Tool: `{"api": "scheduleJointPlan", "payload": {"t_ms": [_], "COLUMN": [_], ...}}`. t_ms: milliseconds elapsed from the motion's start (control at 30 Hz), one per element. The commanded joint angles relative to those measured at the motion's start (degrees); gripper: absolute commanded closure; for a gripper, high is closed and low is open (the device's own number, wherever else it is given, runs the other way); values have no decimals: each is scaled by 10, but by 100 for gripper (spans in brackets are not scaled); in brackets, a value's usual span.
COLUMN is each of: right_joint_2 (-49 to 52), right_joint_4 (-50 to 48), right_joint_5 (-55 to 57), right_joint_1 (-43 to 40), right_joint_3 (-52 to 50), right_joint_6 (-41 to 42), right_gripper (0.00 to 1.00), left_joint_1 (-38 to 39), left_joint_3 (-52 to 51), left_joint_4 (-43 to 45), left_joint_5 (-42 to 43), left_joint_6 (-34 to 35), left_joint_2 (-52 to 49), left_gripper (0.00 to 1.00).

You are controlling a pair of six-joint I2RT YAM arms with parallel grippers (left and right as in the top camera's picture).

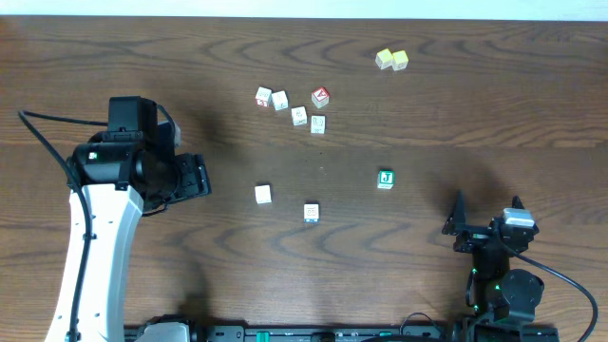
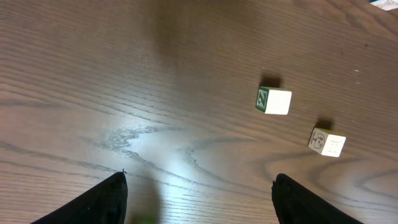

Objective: Lift 3 blocks

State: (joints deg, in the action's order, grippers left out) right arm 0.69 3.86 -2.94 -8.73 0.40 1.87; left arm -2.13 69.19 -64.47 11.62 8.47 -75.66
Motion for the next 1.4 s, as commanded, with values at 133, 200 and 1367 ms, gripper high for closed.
{"api": "scheduleJointPlan", "payload": {"t_ms": [133,200,1367], "right_joint_2": [-3,-3,501], "right_joint_4": [2,-3,405], "right_joint_5": [8,-2,-349], "right_joint_1": [-8,-8,26], "right_joint_3": [-1,-1,653], "right_joint_6": [-7,1,42], "right_gripper": [1,1,1], "left_joint_1": [1,1,1], "left_joint_3": [15,15,15], "left_joint_4": [-2,-2,-2], "left_joint_5": [-12,-12,-12], "left_joint_6": [-11,-11,-11], "left_joint_2": [-1,-1,-1], "left_gripper": [25,25,25]}}
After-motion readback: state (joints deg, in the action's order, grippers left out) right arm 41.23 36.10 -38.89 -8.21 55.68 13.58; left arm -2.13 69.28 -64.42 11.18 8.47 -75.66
